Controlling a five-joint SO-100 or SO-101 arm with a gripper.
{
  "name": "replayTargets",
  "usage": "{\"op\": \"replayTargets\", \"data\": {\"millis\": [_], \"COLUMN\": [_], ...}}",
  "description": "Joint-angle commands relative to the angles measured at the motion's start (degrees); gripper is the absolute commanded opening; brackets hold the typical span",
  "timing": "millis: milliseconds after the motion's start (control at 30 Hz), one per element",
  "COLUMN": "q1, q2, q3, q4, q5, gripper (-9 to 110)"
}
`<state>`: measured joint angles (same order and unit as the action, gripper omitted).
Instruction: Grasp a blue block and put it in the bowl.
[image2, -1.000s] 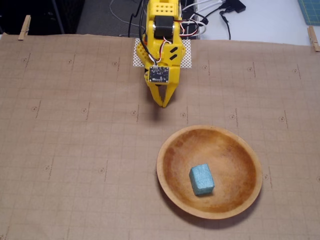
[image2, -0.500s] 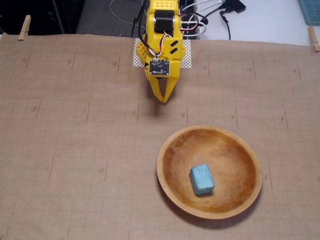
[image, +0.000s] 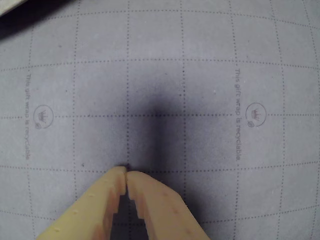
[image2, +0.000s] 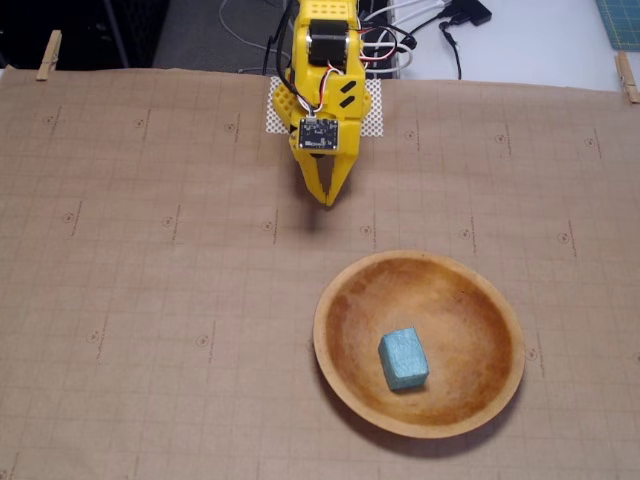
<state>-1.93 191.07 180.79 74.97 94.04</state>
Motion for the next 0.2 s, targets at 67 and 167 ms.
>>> {"op": "replayTargets", "data": {"millis": [67,167], "q1": [0.0,0.0], "q2": [0.3,0.3], "q3": [-1.2,-1.2], "q4": [0.0,0.0], "q5": [-0.4,-0.4], "gripper": [-3,-3]}}
